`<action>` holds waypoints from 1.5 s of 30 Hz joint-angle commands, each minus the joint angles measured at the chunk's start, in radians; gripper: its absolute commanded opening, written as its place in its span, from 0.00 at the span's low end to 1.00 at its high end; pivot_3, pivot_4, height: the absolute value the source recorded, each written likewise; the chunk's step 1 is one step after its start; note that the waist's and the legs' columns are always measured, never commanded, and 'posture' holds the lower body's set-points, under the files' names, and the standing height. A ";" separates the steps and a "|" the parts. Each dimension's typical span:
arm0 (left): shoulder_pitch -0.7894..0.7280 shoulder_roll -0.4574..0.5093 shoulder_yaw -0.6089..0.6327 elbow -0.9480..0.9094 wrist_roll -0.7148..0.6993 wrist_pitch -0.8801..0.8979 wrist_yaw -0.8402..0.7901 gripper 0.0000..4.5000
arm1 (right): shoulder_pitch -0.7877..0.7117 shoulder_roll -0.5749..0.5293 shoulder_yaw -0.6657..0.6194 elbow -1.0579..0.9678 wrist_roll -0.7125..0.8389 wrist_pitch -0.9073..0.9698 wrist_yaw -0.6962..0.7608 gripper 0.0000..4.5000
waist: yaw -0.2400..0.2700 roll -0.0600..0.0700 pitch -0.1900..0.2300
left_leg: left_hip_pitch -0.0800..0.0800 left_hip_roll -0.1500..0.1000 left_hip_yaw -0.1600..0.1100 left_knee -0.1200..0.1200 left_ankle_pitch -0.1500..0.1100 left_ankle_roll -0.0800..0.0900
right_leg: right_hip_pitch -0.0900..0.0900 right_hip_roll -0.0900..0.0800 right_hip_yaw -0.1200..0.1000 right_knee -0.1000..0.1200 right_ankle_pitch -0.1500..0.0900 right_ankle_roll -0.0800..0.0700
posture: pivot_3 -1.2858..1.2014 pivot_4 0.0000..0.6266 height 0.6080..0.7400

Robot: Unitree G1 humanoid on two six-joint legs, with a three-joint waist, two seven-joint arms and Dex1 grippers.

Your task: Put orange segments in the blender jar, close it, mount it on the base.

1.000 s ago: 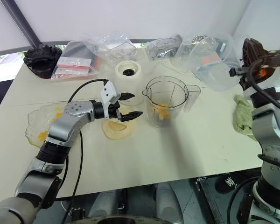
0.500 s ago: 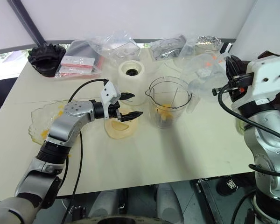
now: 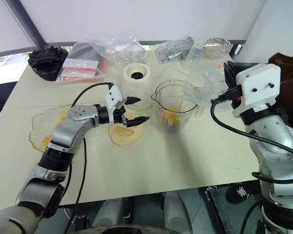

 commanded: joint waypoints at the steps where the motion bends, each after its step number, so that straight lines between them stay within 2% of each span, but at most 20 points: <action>1: -0.018 -0.005 0.003 -0.027 -0.006 -0.007 0.001 1.00 | -0.030 -0.012 -0.007 -0.032 -0.036 -0.032 0.016 0.01 | 0.000 0.000 0.000 | 0.000 0.000 0.000 0.000 0.000 0.000 | 0.000 0.000 0.000 0.000 0.000 0.000 | 0.52 0.24 1.00; 8: -0.015 -0.004 0.004 -0.033 -0.008 -0.005 0.001 1.00 | -0.041 0.054 -0.045 -0.034 -0.014 0.014 -0.005 0.01 | 0.001 0.000 0.000 | 0.000 0.000 0.000 0.000 0.000 0.000 | 0.000 0.000 0.000 0.000 0.000 0.000 | 0.52 0.24 1.00; 12: -0.018 -0.004 0.003 -0.029 -0.007 -0.006 0.000 1.00 | -0.037 0.146 -0.115 -0.039 0.037 0.070 -0.055 0.01 | 0.001 0.000 0.000 | 0.000 0.000 0.000 0.000 0.000 0.000 | 0.000 0.000 0.000 0.000 0.000 0.000 | 0.52 0.24 1.00; 19: -0.027 -0.007 0.001 -0.019 -0.005 -0.009 -0.006 1.00 | -0.038 0.233 -0.205 -0.043 0.110 0.127 -0.113 0.01 | 0.000 0.000 0.000 | 0.000 0.000 0.000 0.000 0.000 0.000 | 0.000 0.000 0.000 0.001 0.000 0.000 | 0.52 0.24 1.00; 32: -0.039 -0.008 0.000 -0.008 -0.001 -0.010 -0.020 1.00 | -0.084 0.402 -0.386 0.063 0.314 0.160 -0.289 0.01 | -0.002 0.000 0.000 | 0.000 0.000 0.000 0.000 0.000 0.000 | 0.000 0.000 0.000 0.001 0.000 0.000 | 0.52 0.24 1.00; 41: -0.035 0.001 0.004 -0.024 0.000 -0.003 -0.021 1.00 | -0.130 0.435 -0.422 0.227 0.386 0.069 -0.332 0.01 | -0.003 0.001 0.000 | 0.000 0.000 0.000 0.000 0.000 0.000 | 0.000 0.000 0.000 0.001 0.000 0.000 | 0.52 0.24 1.00; 45: -0.031 0.006 0.006 -0.030 0.002 -0.004 -0.018 1.00 | -0.131 0.421 -0.391 0.292 0.362 0.010 -0.311 0.01 | -0.004 0.001 0.000 | 0.000 0.000 0.000 0.000 0.000 0.000 | 0.000 0.000 0.000 0.001 0.000 0.000 | 0.52 0.24 1.00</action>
